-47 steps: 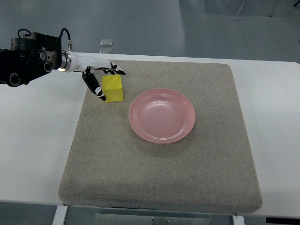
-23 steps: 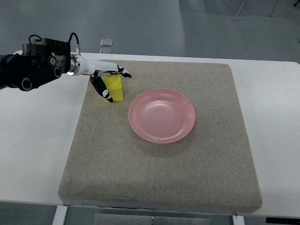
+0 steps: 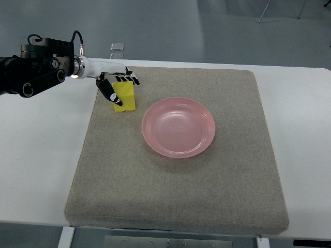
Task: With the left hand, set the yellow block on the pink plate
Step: 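Close the left hand fingers around the yellow cube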
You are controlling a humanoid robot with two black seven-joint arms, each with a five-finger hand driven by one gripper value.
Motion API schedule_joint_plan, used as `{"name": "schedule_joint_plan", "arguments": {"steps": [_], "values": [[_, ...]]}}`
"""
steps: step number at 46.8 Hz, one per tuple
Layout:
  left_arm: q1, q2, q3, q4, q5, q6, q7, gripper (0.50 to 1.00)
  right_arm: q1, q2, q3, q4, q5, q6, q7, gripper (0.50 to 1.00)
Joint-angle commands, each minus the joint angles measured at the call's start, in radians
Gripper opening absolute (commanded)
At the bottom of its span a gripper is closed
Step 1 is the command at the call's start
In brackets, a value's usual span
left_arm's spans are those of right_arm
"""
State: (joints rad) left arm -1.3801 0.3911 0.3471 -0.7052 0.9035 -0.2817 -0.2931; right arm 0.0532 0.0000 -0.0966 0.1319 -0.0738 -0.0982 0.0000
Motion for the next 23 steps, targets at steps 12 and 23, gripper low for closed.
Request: {"name": "schedule_joint_plan", "arguments": {"steps": [12, 23], "values": [[0.0, -0.001, -0.002, 0.0, -0.009, 0.006, 0.0, 0.654, 0.001, 0.0, 0.0, 0.0, 0.0, 0.0, 0.0, 0.924], [-0.008, 0.0, -0.002, 0.0, -0.012, 0.012, 0.0, 0.598, 0.001, 0.0, 0.0, 0.0, 0.0, 0.0, 0.0, 0.924]]}}
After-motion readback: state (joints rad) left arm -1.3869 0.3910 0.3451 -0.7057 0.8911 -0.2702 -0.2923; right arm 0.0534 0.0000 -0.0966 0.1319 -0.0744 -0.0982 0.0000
